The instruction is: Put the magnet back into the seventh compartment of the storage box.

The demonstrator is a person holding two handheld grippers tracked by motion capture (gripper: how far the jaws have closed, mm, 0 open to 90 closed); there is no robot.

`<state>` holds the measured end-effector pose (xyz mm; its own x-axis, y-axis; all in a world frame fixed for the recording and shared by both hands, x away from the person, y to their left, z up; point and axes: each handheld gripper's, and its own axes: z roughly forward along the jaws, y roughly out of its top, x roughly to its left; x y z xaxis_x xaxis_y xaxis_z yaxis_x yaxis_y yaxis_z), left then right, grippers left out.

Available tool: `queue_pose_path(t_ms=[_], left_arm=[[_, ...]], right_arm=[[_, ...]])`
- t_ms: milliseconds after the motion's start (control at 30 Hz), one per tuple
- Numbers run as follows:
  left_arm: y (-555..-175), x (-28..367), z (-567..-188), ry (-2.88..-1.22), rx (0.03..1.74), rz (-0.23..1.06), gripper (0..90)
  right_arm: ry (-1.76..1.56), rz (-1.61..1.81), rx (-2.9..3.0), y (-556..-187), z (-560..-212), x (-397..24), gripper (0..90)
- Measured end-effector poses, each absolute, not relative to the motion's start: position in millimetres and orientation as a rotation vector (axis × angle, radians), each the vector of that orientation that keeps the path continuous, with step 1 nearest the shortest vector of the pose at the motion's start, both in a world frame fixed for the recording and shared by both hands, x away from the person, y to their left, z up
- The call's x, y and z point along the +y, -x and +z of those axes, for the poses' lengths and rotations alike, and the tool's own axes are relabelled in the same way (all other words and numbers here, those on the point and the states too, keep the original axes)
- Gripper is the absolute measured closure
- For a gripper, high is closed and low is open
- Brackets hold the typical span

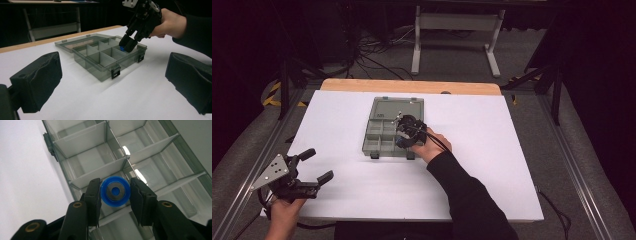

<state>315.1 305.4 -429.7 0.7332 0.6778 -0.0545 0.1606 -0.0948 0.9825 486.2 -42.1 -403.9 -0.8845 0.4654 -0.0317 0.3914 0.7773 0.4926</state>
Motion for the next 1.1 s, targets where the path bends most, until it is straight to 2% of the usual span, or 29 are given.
queue_pose_path(t_ms=[467,833,1100], left_arm=[[-315,305,-430,-1.641,0.684,0.496,1.2],[-316,305,-430,-1.649,0.686,0.489,1.2],[-316,305,-431,-1.649,0.687,0.487,1.2]], right_arm=[[-0.676,0.704,2.826,-486,-409,-37,61.0],[-0.657,0.758,2.79,-478,-392,-43,48.5],[-0.671,0.855,2.747,-467,-370,-56,30.6]])
